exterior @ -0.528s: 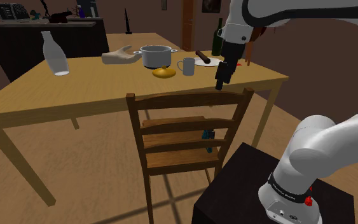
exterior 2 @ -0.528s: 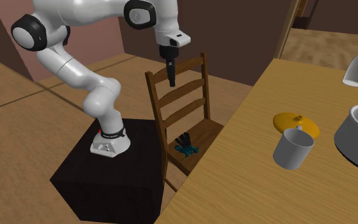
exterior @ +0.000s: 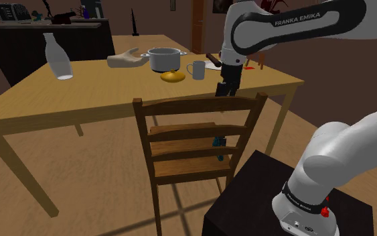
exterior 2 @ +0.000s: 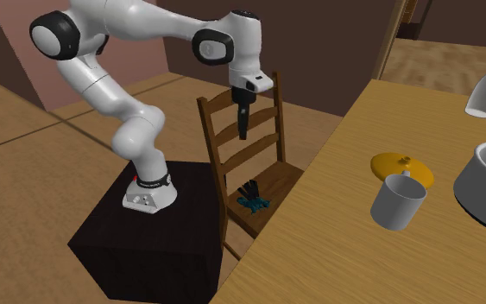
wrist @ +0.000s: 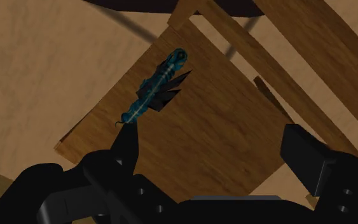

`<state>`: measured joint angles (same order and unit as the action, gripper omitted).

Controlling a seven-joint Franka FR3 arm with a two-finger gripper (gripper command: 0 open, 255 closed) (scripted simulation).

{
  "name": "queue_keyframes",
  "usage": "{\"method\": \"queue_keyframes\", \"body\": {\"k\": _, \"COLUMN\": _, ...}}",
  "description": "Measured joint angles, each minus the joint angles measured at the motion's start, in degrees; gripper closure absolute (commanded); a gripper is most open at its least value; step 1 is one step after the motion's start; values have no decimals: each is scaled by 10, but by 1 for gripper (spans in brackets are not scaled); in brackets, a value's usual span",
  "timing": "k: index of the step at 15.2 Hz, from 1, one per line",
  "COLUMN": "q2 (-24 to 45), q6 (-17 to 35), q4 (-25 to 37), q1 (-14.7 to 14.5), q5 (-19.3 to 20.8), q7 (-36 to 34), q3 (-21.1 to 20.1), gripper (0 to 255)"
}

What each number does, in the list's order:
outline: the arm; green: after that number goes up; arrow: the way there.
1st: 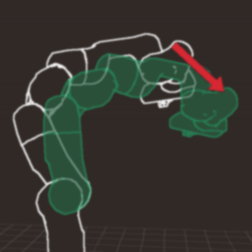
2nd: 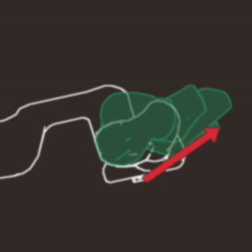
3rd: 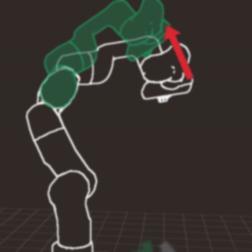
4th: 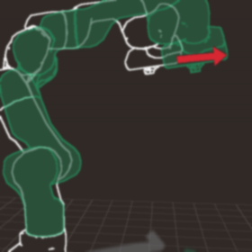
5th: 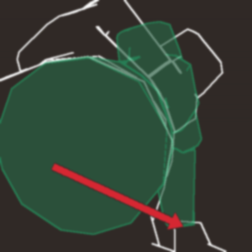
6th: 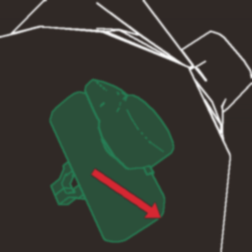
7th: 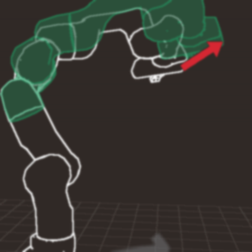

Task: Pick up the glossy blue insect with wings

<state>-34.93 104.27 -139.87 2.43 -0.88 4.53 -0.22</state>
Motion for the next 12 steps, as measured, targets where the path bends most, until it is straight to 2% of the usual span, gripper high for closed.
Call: {"method": "queue_keyframes", "body": {"k": 12, "q2": 232, "q6": 144, "q4": -4, "q1": 45, "q5": 53, "q7": -114, "q3": -17, "gripper": 0}}
